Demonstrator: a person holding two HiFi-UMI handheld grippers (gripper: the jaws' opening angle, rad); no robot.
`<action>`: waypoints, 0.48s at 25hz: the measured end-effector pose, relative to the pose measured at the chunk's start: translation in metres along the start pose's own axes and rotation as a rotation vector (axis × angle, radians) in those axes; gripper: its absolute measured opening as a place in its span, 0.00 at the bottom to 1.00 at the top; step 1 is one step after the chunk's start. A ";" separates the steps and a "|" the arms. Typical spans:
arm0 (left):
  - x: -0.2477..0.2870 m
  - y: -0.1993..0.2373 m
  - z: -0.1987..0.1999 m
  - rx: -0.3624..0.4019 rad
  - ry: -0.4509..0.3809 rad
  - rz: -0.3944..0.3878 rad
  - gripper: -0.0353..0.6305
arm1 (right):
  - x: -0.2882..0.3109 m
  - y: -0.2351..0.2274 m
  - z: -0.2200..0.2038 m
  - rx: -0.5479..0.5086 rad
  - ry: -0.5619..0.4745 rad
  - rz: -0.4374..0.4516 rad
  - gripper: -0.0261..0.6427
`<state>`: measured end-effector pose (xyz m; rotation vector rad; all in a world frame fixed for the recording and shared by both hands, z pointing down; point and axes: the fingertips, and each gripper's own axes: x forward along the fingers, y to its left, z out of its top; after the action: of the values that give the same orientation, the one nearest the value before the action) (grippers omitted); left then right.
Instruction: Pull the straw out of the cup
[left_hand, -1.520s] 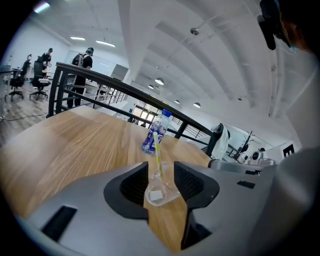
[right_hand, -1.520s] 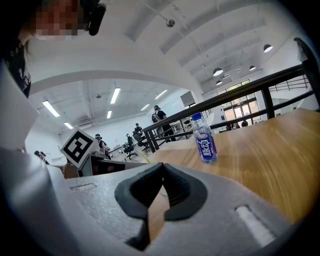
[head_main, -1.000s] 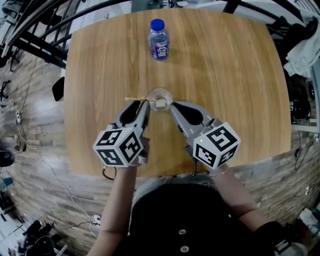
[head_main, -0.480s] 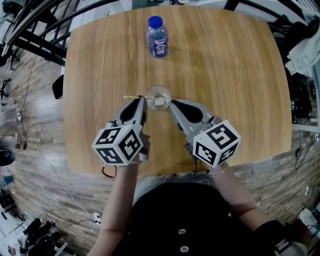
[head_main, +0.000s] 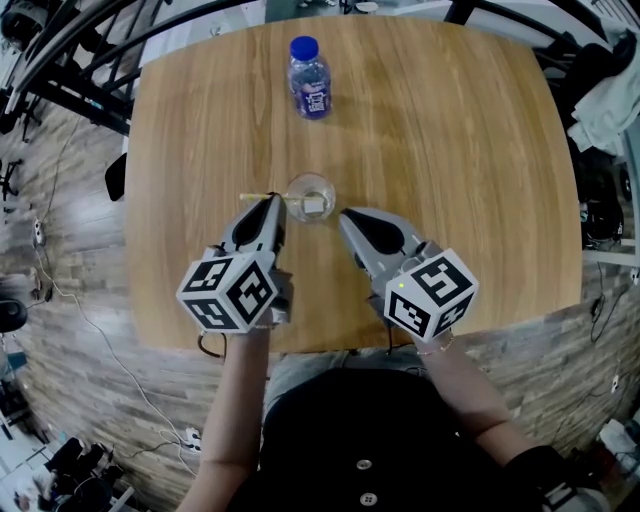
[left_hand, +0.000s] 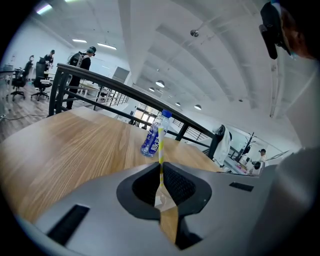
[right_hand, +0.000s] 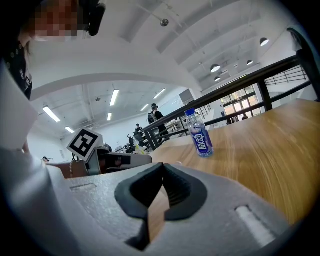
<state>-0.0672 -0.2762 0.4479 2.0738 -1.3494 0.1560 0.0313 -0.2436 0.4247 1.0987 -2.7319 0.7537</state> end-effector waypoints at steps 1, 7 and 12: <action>0.000 -0.001 0.000 0.001 0.000 0.000 0.11 | -0.001 0.000 -0.001 0.001 -0.001 0.000 0.04; 0.000 -0.003 0.001 -0.021 -0.007 -0.006 0.10 | -0.003 0.003 -0.011 0.012 0.022 0.006 0.04; -0.005 -0.006 0.008 -0.014 -0.030 -0.012 0.10 | -0.004 0.005 -0.008 0.009 0.009 0.004 0.04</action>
<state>-0.0660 -0.2747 0.4367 2.0792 -1.3520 0.1104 0.0307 -0.2343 0.4286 1.0894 -2.7268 0.7704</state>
